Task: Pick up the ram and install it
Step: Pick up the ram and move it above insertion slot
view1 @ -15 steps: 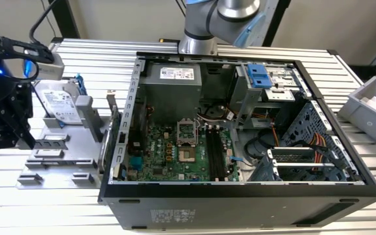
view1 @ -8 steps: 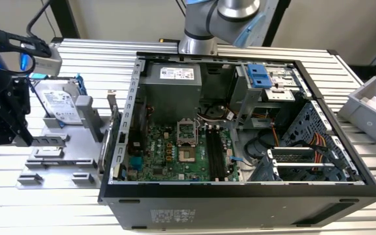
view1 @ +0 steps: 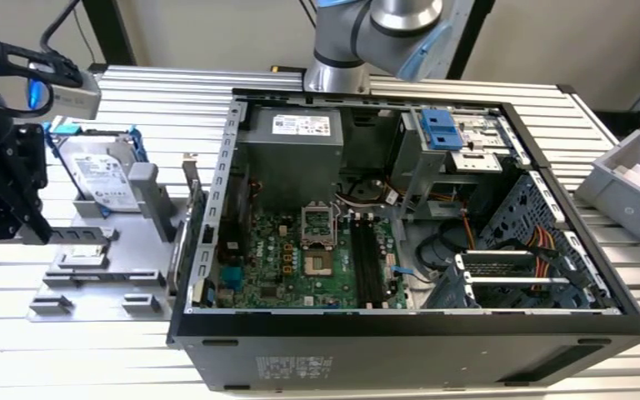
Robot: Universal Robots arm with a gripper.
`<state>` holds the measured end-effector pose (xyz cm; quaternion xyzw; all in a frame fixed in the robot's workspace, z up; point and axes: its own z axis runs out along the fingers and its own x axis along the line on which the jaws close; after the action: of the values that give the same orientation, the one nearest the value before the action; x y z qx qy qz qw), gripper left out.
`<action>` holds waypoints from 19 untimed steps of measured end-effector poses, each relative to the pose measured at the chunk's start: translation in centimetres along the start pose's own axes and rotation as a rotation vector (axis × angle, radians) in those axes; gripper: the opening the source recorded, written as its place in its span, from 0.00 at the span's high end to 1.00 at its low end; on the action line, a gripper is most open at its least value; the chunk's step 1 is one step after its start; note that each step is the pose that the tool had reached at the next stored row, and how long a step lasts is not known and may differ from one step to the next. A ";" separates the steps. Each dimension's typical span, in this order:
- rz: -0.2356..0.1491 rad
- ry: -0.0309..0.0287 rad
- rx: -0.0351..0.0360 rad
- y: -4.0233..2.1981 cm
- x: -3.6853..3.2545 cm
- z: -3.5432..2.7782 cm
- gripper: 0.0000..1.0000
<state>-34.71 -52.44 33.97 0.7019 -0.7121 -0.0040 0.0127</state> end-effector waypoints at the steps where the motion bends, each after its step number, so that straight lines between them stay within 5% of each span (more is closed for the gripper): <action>1: 0.000 0.0000 0.0000 0.00 0.00 -0.08 1.00; 19: 0.000 0.0000 0.0001 0.04 0.02 -1.77 1.00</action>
<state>-34.71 -52.44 35.74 0.7020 -0.7121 -0.0040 0.0127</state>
